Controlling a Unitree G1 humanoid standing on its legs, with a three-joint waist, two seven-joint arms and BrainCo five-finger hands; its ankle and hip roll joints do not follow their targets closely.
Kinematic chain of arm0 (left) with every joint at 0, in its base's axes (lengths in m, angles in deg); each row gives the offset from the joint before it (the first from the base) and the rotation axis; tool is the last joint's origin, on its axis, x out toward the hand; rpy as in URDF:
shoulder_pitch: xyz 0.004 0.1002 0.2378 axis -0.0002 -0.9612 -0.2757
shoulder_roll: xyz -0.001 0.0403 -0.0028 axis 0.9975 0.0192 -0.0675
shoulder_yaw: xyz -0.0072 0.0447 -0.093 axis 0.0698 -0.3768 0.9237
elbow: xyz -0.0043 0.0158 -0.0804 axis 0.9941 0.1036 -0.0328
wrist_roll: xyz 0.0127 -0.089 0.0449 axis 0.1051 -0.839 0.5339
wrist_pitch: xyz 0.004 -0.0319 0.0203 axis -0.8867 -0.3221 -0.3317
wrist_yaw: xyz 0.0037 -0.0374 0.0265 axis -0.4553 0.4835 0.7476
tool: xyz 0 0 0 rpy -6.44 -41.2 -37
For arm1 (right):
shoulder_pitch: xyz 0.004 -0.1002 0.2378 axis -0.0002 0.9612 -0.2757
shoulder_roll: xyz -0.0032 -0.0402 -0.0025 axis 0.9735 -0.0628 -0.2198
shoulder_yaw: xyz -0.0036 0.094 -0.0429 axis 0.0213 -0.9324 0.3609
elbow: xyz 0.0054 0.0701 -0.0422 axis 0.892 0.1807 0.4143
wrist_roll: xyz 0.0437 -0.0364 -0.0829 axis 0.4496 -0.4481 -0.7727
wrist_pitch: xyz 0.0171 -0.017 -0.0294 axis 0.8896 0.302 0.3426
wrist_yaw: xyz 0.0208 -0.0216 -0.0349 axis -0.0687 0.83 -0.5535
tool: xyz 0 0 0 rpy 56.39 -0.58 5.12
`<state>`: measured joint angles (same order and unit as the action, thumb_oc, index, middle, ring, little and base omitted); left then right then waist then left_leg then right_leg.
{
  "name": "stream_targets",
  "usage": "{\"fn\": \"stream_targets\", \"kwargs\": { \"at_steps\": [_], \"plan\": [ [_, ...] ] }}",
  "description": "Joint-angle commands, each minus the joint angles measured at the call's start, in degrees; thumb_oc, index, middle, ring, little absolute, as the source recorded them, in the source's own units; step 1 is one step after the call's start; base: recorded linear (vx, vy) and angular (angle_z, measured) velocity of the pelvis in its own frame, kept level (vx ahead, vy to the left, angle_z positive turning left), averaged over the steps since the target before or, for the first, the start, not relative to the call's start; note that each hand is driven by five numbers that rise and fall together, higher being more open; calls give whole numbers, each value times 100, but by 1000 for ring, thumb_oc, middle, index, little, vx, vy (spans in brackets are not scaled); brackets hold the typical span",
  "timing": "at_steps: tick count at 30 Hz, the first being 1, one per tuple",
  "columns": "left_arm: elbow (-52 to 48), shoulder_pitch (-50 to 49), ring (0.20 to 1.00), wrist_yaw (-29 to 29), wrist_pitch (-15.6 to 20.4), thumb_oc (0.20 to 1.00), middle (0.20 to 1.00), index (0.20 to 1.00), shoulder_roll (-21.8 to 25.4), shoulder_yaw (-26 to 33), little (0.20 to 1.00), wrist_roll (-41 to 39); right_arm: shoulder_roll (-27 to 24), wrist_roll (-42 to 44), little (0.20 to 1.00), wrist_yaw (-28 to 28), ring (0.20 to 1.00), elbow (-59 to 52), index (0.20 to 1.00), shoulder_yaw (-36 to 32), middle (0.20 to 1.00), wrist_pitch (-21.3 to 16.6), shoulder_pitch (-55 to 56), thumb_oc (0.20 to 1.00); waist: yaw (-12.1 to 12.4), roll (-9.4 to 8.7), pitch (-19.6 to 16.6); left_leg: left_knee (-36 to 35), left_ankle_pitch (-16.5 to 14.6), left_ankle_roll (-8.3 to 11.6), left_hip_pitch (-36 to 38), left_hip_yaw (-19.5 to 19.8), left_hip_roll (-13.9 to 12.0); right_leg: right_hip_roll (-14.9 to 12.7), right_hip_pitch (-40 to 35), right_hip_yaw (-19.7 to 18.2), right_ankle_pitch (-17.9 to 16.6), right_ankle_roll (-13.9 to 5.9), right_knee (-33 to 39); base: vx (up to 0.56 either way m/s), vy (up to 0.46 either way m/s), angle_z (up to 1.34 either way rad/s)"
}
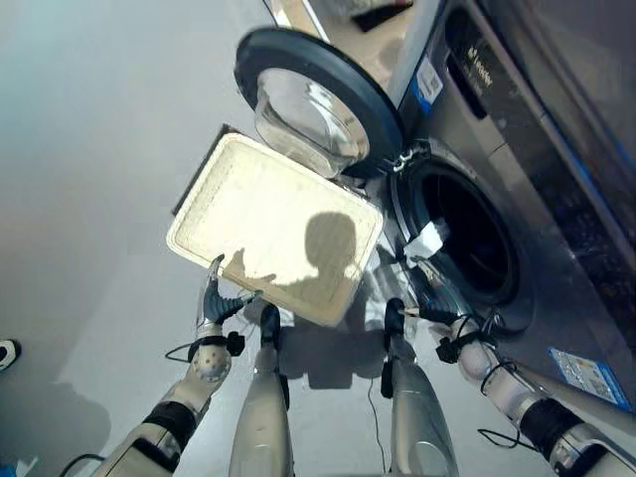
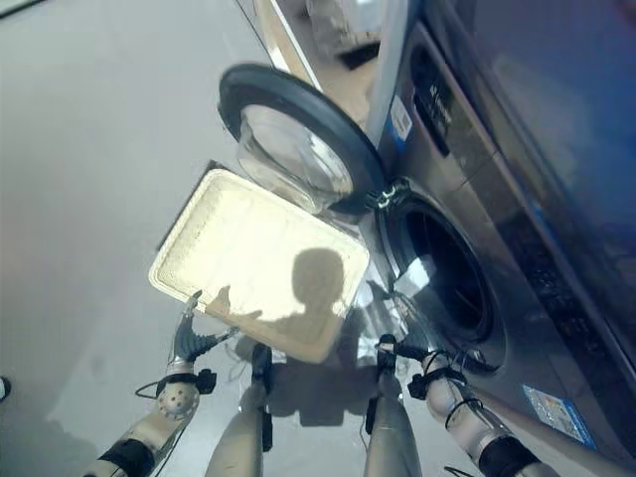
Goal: Put the clothes into the washing machine.
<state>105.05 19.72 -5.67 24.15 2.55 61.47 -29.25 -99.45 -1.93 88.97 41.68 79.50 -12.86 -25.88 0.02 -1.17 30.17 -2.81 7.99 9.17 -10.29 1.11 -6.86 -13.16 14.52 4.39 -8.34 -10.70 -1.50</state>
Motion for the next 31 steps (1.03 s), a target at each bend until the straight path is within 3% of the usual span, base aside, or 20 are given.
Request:
{"fn": "stream_targets", "kwargs": {
  "at_steps": [1,4,6,8,10,13,17,21,31],
  "plan": [
    [165,-176,1000,-461,184,1000,1000,1000,-54,213,1000,224,53,460,1000,-621,1000,75,1000,-214,1000,-139,370,1000,111,-25,-505,185,-617,-337,241,-578,418,192,-230,493,241,-22,-38,141,-3,11],
    [276,-554,1000,-875,87,1000,1000,1000,-104,306,1000,43,286,764,1000,-1079,1000,558,1000,-456,1000,-9,699,1000,125,-11,-904,72,-605,-328,593,-599,403,214,-625,546,261,-1,89,198,-28,7],
    [554,-853,1000,-1523,-28,1000,1000,1000,-211,544,1000,-374,586,1025,1000,-1337,1000,1330,1000,-683,1000,9,892,1000,164,-10,-1293,-39,-619,-355,923,-607,418,227,-988,577,276,8,198,186,-36,10],
    [679,-944,1000,-1731,-79,1000,1000,1000,-254,601,1000,-436,689,1139,1000,-1419,1000,1625,1000,-755,1000,6,936,1000,180,-10,-1431,-94,-616,-362,1040,-608,420,239,-1112,590,281,11,235,164,-16,8],
    [1140,-1210,1000,-2415,-398,1000,1000,1000,-425,796,1000,-587,1041,1331,1000,-1664,1000,2470,1000,-1005,1000,261,1029,1000,245,16,-1896,-197,-682,-404,1379,-619,444,276,-1485,607,311,26,358,252,5,20],
    [1323,-1274,1000,-2631,-529,1000,1000,1000,-459,878,1000,-645,1150,1403,1000,-1758,1000,2773,1000,-1099,1000,331,1041,1000,266,15,-2011,-190,-719,-420,1476,-642,458,271,-1595,606,325,28,388,79,12,5],
    [1794,-1410,1000,-3378,-1086,1000,1000,1000,-550,1139,1000,-842,1391,1593,1000,-2142,1000,3524,1000,-1470,1000,780,1034,1000,275,29,-2310,-186,-854,-476,1739,-747,494,274,-1872,557,375,58,489,91,32,4],
    [1992,-1472,1000,-3756,-1471,1000,1000,1000,-632,1214,1000,-810,1476,1566,1000,-2298,1000,3914,1000,-1671,1000,1075,1046,1000,266,48,-2510,-182,-942,-510,1885,-811,504,286,-1999,517,414,87,537,72,25,-1],
    [2123,-1533,1000,-4127,-1995,1000,1000,1000,-771,1139,1000,-764,1507,1550,1000,-2507,1000,4363,1000,-1890,1000,1464,1038,1000,279,61,-2698,-175,-1046,-537,2023,-891,484,326,-2091,450,431,137,628,4,2,0]
  ]
}}
